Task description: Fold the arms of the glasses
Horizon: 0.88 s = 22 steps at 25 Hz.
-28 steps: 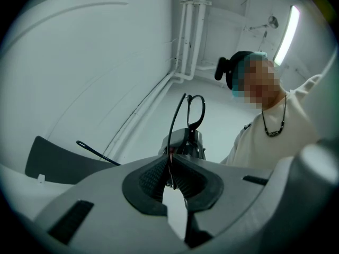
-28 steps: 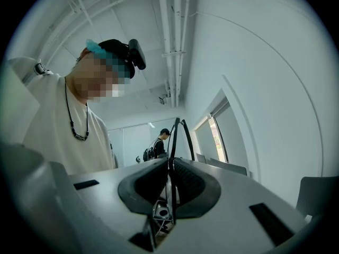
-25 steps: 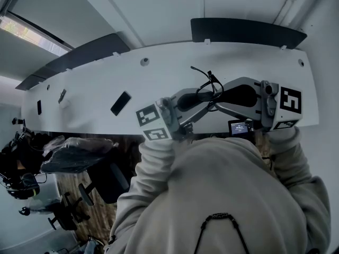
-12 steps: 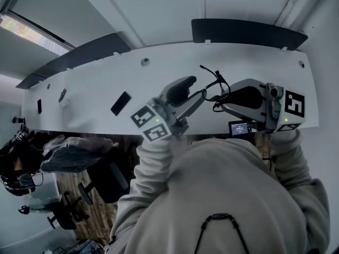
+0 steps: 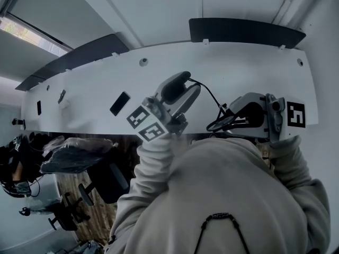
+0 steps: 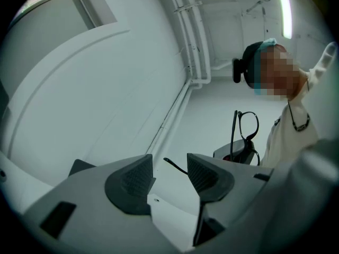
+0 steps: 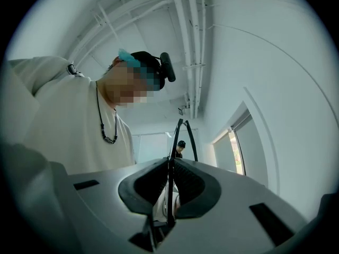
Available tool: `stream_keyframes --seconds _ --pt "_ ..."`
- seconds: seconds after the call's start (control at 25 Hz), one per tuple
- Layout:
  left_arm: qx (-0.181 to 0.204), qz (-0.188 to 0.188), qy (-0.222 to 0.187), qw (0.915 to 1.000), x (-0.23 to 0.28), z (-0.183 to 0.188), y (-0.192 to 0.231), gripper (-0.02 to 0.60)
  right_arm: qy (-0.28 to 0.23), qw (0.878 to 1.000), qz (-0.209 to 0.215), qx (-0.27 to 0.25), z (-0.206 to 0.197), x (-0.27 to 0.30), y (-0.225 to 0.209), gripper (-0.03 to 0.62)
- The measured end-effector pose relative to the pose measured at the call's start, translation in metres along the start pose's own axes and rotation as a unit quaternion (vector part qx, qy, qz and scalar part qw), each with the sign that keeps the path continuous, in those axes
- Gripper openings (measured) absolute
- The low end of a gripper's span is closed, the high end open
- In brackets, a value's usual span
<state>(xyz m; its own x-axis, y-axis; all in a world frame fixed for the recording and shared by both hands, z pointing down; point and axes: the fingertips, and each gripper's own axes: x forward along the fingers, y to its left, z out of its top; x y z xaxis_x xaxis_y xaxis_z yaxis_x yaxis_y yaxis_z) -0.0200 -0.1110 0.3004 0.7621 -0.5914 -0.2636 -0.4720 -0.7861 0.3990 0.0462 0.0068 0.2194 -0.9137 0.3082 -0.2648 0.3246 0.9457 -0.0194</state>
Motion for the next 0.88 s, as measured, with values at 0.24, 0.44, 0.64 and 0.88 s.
stream_keyframes --seconds 0.24,0.44,0.64,0.88 --pt "0.020 -0.009 -0.025 0.9994 0.000 0.020 -0.009 0.050 0.018 1.000 0.007 0.012 -0.006 -0.002 0.002 0.051" --pt "0.070 -0.008 -0.030 0.9971 -0.001 0.039 -0.026 0.041 0.025 0.999 0.006 0.025 -0.008 -0.003 0.002 0.051" --pt "0.103 -0.034 -0.037 0.9934 0.005 0.058 -0.051 0.034 0.040 0.999 0.010 0.026 -0.009 -0.002 0.003 0.051" --pt "0.106 -0.052 -0.044 0.9920 0.004 0.067 -0.065 0.026 0.057 0.998 0.002 0.031 -0.016 -0.004 0.002 0.051"
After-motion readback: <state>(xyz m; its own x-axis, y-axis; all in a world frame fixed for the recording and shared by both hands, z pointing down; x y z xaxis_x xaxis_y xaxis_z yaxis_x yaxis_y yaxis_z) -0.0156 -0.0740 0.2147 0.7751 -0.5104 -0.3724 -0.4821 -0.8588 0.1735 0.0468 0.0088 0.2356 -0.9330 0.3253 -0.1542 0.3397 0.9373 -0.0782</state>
